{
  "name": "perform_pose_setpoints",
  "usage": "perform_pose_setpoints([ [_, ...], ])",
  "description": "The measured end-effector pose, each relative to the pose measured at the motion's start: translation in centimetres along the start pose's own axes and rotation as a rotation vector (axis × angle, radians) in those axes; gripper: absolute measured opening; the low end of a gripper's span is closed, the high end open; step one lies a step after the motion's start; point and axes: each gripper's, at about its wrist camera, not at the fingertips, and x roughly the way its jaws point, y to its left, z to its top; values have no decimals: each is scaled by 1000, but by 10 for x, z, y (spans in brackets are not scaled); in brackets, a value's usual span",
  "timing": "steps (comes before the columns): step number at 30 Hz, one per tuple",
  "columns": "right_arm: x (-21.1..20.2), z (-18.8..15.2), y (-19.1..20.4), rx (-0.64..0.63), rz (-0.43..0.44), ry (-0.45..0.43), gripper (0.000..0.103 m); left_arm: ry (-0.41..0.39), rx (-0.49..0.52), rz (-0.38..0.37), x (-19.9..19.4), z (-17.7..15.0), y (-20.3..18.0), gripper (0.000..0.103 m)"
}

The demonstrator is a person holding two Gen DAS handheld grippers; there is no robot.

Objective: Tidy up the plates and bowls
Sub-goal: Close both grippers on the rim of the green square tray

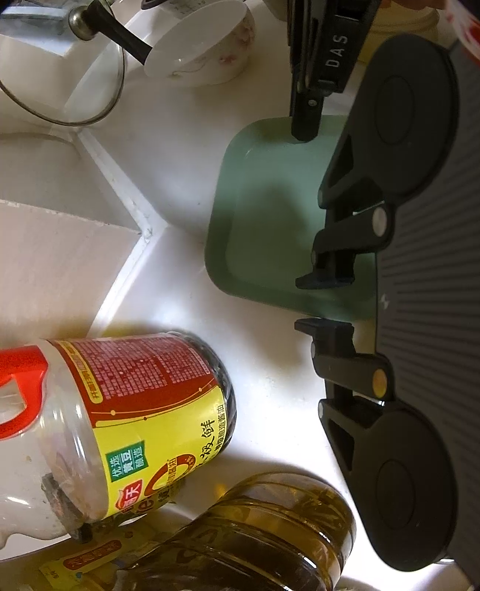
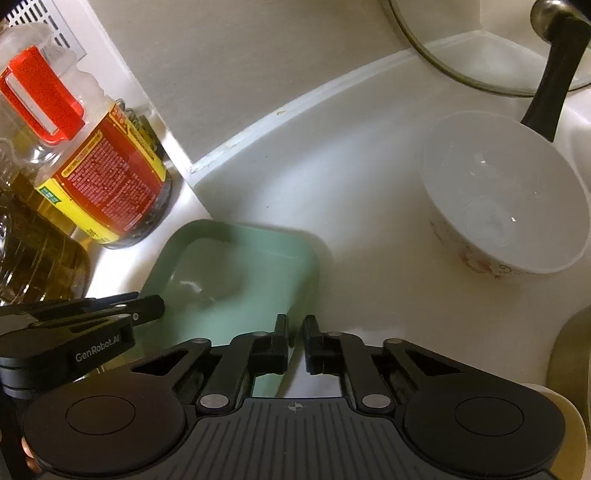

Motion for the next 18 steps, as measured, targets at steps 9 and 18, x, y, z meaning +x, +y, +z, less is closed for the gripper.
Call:
perform_pose_setpoints([
  [9,-20,7,1,-7,18,-63,7,-40,-12,-12,-23,0,-1,14],
  [18,-44,5,5,-18,50,-103,7,-88,-38,-15,-53,-9,0,14],
])
